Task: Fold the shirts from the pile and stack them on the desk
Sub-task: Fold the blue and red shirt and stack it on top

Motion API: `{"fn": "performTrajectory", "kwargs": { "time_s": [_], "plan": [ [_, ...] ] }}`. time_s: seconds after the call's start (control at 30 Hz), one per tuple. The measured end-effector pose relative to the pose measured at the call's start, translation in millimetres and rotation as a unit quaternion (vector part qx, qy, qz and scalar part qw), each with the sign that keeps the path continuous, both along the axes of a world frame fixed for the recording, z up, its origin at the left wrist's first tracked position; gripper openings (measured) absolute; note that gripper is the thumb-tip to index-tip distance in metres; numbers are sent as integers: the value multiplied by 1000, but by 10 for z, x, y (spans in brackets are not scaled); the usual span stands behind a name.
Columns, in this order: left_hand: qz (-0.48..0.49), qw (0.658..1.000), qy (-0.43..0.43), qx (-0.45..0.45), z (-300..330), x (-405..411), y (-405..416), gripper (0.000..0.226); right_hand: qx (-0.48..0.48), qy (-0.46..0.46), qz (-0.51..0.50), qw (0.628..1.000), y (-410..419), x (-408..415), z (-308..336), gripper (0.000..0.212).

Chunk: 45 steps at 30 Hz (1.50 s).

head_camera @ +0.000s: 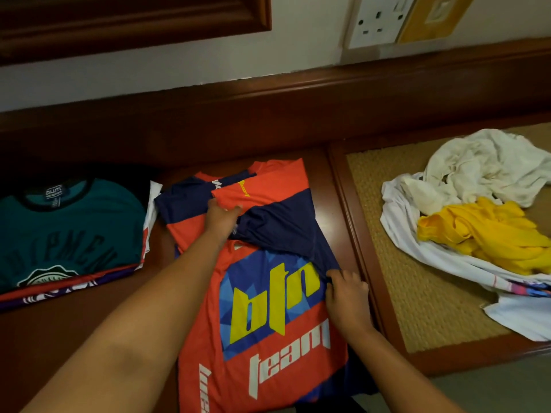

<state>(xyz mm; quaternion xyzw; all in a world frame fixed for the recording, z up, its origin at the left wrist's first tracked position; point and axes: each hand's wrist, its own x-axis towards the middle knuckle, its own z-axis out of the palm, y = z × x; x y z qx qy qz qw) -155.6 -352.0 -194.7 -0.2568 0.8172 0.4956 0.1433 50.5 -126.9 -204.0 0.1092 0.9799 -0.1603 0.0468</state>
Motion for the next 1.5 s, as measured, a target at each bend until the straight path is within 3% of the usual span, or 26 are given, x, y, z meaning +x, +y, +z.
{"fn": "performTrajectory", "kwargs": {
  "time_s": [0.1, 0.27, 0.33, 0.4, 0.53, 0.6, 0.63, 0.8, 0.87, 1.0, 1.13, 1.23, 1.33, 1.4, 1.5],
  "plan": [
    [-75, 996, 31, -38, 56, 54, 35, 67, -47, 41, 39, 997, -44, 10, 0, 25],
    [-65, 979, 84, -176, 126, 96, -129, 62, -113, 43, 72, 990, -117, 109, 28, 29],
    [-118, 943, 132, -281, 128, 283, -134, 58, -129, 29, 50, 990, -102, 215, 36, 31],
    [-236, 893, 180, -338, 110, 585, -54, 51, -125, 19, 22, 992, -61, 351, 51, 33],
    [-455, 788, 262, -321, -56, 1342, 290, 45, -103, -19, -24, 994, 59, 655, 38, 37],
    [-497, 767, 253, -318, -116, 1647, 486, 44, -106, -66, -41, 991, 123, 795, 28, 38],
    [-497, 774, 229, -319, -112, 1768, 588, 41, -107, -87, -44, 989, 151, 859, 28, 39],
    [-380, 909, 31, -169, 9, 2180, 1106, 27, -89, -184, -56, 977, 219, 1119, 108, 30],
    [-312, 943, -7, -115, 61, 2302, 1243, 19, -80, -209, -62, 973, 246, 1199, 134, 26],
    [-294, 949, -62, -96, 97, 2432, 1407, 40, -78, -204, -52, 974, 268, 1384, 186, 20],
    [-262, 961, -64, -64, 120, 2409, 1503, 42, -157, -131, -85, 975, 200, 1614, 227, 16],
    [-173, 982, -40, 67, 199, 2434, 1502, 31, -179, -145, -139, 963, 157, 1844, 196, 19],
    [-96, 973, -38, 205, 360, 2516, 1396, 20, -186, -133, -156, 961, 73, 2099, 160, 16],
    [-67, 963, -34, 260, 494, 2663, 1265, 16, -193, -101, -110, 970, -38, 2248, 149, 17],
    [-65, 975, -30, 209, 450, 3112, 958, 11, -210, -98, 7, 973, -203, 2480, 164, 33]
  ]
}}
